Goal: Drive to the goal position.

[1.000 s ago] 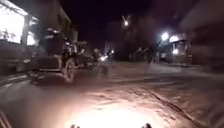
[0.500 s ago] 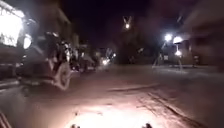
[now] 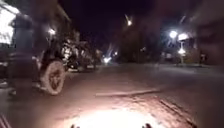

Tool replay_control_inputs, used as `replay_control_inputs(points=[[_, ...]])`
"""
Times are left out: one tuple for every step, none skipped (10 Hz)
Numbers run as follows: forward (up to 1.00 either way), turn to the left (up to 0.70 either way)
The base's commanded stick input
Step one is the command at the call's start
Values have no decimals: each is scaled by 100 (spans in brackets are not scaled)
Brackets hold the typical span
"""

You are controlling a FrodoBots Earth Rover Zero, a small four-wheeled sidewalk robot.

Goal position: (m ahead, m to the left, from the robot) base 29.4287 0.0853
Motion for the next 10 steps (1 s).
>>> replay_control_inputs(points=[[85, 0], [85, 0], [85, 0], [85, 0], [85, 0], [85, 0], [85, 0], [85, 0], [85, 0], [85, 0]])
